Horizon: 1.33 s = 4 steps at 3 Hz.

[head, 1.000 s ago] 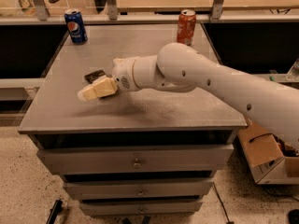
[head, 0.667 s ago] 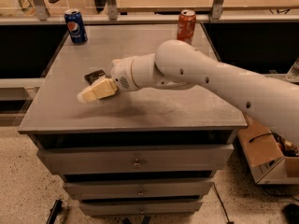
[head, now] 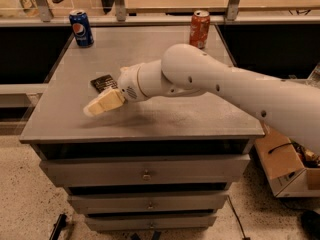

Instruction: Move rxbar chocolate near pepsi can

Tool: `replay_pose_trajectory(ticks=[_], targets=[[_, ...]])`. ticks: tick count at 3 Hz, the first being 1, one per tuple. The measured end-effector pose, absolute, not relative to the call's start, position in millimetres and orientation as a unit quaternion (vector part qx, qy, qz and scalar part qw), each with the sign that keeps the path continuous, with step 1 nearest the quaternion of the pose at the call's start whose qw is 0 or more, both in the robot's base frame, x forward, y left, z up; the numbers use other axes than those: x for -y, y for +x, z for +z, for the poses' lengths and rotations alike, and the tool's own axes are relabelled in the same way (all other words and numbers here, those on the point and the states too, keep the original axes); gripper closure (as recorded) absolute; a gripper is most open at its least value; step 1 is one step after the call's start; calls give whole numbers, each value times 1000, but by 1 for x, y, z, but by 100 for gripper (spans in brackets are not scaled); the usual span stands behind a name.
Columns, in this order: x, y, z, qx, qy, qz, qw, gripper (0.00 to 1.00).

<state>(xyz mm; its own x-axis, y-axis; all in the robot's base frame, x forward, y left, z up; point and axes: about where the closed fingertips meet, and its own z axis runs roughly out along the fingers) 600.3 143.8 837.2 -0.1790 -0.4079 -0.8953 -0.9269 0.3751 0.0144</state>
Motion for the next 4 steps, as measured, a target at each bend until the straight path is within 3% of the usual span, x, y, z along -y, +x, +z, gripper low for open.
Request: replay_pose_trajectory(ticks=[2,4], targets=[[-142,611,819,-708,-454,315,439,0],[-142,618,814,-705,-453,321,441,41]])
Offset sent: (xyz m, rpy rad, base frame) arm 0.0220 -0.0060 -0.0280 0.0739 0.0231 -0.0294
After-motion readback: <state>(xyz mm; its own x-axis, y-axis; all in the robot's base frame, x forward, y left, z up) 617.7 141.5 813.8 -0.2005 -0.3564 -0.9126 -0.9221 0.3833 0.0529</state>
